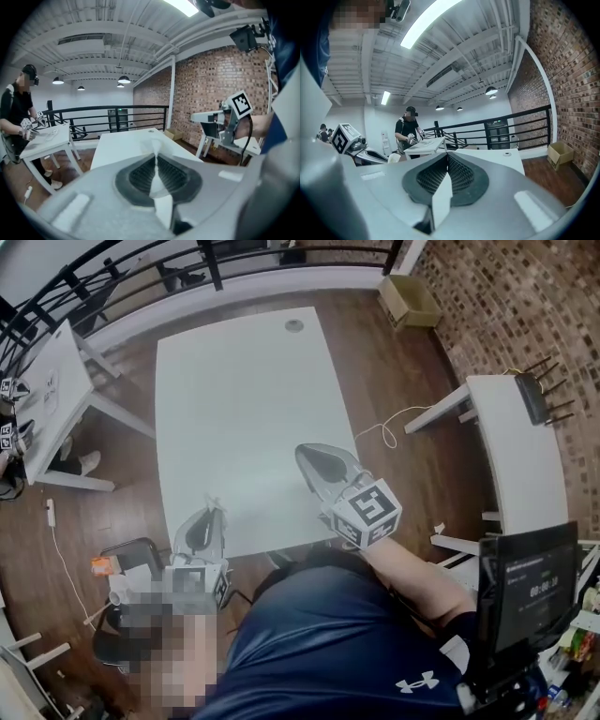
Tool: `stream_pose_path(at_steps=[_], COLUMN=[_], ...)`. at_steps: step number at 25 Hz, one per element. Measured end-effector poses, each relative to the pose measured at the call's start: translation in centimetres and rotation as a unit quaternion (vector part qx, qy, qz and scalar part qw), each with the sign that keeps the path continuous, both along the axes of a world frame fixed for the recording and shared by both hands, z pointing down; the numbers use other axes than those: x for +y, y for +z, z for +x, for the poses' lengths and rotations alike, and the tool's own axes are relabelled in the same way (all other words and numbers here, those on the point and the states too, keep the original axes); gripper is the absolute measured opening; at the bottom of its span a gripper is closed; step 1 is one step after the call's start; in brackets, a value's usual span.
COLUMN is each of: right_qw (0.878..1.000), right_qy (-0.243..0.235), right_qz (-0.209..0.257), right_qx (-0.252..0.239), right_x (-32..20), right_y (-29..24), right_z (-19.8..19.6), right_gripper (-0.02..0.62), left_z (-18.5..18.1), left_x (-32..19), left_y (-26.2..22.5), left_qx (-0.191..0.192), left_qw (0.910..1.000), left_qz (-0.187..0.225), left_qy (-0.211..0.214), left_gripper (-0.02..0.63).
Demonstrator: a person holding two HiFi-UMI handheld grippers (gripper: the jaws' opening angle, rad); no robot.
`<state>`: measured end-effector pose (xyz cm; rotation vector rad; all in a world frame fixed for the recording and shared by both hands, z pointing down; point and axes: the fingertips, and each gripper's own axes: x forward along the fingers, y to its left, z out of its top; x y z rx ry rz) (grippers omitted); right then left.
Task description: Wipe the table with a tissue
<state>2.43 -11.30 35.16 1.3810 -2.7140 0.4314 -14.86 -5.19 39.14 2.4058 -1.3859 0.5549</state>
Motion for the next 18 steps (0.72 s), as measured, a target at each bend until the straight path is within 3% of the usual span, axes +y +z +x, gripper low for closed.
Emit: stream_pose_path(at_steps=[18], right_qw=[1.000], right_qy=[-0.008], right_qz=[0.000], right_qx=[-0.006], right_x=[-0.41], right_y=[-0.04], right_z=[-0.69], right_gripper=[0.011], left_z=[-0.75], left_x=[-0.01], left_y=[-0.49], left_qx=[0.013], left_qw=[0.9993], left_qz=[0.015], left_qy=[-0.032], left_gripper=[0.014])
